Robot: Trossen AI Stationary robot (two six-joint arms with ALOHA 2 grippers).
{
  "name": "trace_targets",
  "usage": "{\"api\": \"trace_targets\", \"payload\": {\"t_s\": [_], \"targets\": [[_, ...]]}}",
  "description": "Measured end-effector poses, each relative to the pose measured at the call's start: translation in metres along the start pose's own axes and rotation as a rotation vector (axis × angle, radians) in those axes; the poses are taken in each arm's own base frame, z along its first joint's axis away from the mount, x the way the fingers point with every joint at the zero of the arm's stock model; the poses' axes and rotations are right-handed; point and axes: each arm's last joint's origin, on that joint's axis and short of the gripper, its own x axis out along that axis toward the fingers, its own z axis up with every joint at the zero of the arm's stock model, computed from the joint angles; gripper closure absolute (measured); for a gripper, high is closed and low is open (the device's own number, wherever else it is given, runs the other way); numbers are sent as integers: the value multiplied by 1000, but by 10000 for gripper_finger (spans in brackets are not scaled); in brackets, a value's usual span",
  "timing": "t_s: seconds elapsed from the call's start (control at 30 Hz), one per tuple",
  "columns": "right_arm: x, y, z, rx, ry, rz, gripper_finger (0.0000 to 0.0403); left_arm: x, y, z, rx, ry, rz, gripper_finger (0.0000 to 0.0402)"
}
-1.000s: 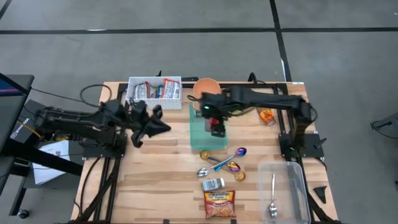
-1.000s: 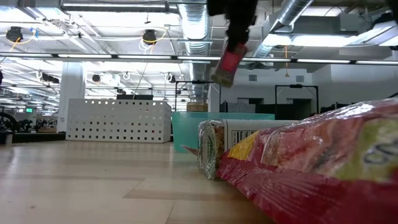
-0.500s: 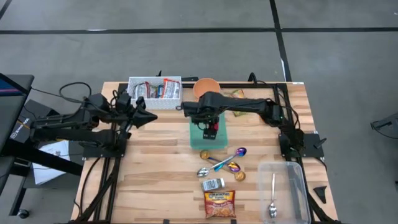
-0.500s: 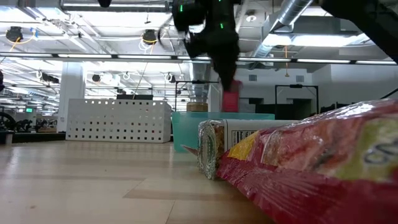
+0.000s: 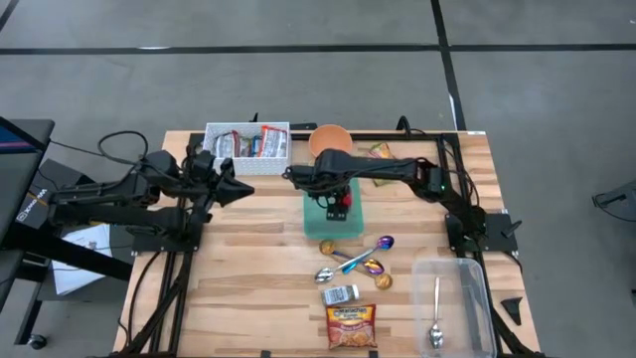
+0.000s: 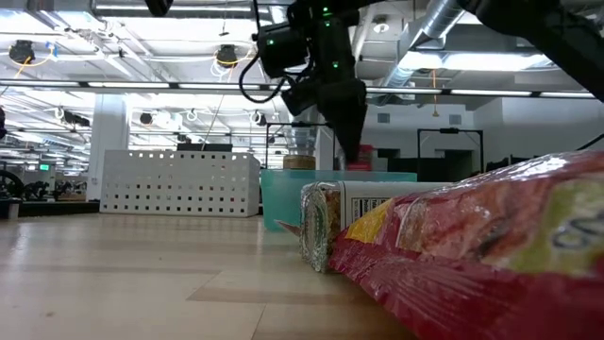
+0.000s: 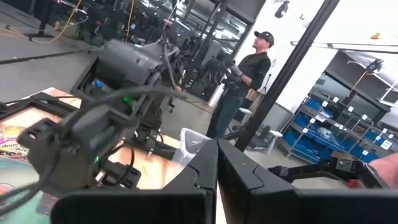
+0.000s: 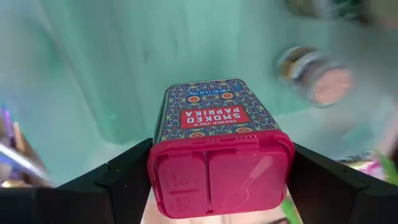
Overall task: Pick & Place Food Item
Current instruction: Put the red seasoning into the blue bin
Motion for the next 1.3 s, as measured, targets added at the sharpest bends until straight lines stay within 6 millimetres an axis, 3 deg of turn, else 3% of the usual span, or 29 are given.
{"api": "trace_targets", "payload": {"t_s": [0.53, 0.87, 1.07, 1.3], "targets": [[5, -36, -2, 16, -19, 14, 98, 1, 1, -1, -26, 4, 2, 401], [3, -23, 3, 1, -54, 65, 98, 6, 3, -3, -30, 18, 15, 401], [26, -29, -1, 17, -2, 64, 98, 8, 4, -4, -32, 27, 26, 401], [37, -25, -2, 3, -18, 70, 98, 7, 4, -4, -32, 22, 27, 401]]}}
